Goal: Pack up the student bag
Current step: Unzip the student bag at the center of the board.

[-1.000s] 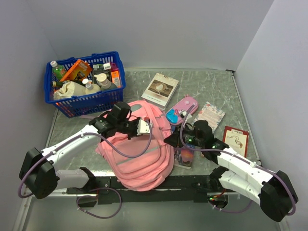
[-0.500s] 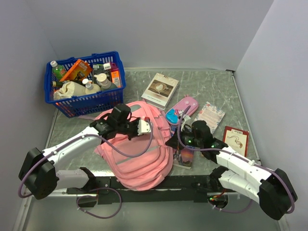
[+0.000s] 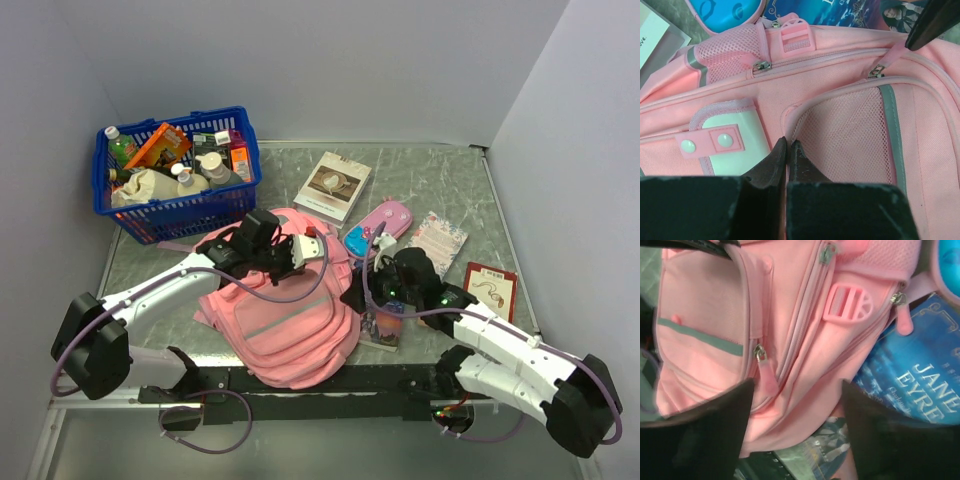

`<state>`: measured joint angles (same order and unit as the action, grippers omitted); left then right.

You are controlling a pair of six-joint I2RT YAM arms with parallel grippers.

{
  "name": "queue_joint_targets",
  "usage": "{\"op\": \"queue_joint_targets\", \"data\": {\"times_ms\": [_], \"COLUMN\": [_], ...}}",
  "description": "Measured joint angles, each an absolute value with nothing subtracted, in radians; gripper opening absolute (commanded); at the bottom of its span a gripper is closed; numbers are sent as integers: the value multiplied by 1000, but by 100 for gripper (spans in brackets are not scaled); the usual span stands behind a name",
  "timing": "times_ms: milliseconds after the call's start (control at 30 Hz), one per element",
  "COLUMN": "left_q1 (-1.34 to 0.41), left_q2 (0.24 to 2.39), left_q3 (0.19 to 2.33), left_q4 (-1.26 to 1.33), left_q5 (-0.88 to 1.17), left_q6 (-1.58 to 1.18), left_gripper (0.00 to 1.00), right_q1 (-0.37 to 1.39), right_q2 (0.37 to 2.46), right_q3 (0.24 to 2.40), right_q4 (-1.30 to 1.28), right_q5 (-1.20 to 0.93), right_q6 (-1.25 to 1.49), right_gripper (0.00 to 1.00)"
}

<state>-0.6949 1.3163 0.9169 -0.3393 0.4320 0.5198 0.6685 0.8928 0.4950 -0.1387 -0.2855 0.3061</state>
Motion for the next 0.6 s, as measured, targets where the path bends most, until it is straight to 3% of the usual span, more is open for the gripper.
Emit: {"op": "queue_joint_targets", "data": {"times_ms": [233, 600], "left_q1": [-693, -690], "left_q2": [1272, 1199], "left_q3": [912, 871], "left_q4": [-384, -411], "left_q5": [440, 456], "left_q6": [553, 560], "left_gripper": [1, 1], "right_q1": [853, 995], "right_q2": [867, 1011], "right_q3": [534, 623], "right_q4": [-167, -239], "right_q5": [-92, 69], "right_q6": [159, 40], "right_gripper": [98, 77]}}
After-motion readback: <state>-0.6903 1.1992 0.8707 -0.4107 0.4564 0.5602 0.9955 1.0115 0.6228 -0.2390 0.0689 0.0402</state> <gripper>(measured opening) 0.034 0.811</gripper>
